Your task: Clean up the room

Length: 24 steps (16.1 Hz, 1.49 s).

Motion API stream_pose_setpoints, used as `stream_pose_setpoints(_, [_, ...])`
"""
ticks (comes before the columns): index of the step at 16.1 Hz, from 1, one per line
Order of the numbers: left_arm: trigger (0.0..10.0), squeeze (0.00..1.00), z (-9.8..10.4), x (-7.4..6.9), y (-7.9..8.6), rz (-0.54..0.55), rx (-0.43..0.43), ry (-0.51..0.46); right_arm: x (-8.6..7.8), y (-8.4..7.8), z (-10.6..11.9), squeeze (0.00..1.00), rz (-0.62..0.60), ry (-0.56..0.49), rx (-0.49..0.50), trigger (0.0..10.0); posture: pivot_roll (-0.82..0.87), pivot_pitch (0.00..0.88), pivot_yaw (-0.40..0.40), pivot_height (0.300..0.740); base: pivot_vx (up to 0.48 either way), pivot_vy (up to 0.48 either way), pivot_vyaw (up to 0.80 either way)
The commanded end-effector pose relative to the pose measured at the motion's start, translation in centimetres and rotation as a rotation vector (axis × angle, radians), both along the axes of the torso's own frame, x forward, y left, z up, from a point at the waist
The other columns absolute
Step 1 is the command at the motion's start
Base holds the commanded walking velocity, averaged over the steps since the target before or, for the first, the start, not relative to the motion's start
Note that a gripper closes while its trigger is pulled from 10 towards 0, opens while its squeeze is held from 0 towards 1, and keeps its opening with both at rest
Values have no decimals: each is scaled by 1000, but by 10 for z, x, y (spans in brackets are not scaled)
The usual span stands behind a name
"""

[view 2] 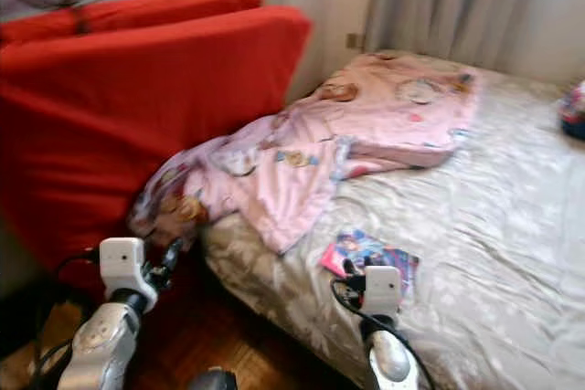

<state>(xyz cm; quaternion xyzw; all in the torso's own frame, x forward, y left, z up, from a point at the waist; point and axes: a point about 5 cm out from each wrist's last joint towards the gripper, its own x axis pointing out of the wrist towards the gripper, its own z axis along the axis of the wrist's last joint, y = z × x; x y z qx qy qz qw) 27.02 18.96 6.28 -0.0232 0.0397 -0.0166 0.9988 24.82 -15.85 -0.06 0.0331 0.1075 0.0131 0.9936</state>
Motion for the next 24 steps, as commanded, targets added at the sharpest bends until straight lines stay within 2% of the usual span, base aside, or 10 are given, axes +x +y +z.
stream_pose_setpoints(1, [10000,0,-1,-1,2,7,-6,13,1,0,0,0,-4,6,4,10000,14,0,22,637,296,0,0])
stream_pose_setpoints(10, [10000,0,-1,-1,2,9,-5,12,3,2,0,0,-4,3,7,10000,14,0,21,637,313,0,0])
stream_pose_setpoints(15, [10000,0,3,3,1,-10,-11,-4,4,2,-2,0,-16,20,8,10000,17,0,24,637,0,0,0])
stream_pose_setpoints(18, [10000,0,5,10,-2,-29,-10,-6,5,-2,-8,0,-67,73,21,10000,21,0,30,637,0,0,0])
stream_pose_setpoints(19, [10000,0,6,13,-4,-40,-9,-6,5,-4,-13,35,-92,110,48,10000,23,0,31,637,0,0,0])
stream_pose_setpoints(20, [10000,0,6,17,-6,-50,-5,0,5,-6,-17,1000,-122,137,94,10000,33,0,33,637,0,0,0])
stream_pose_setpoints(22, [10000,0,8,25,-7,-59,-3,-2,5,-11,-22,1000,-176,190,125,10000,44,0,35,637,0,0,0])
stream_pose_setpoints(24, [10000,0,12,31,-6,-66,0,-6,10,-12,-20,1000,-176,184,125,10000,46,5,46,637,0,0,0])
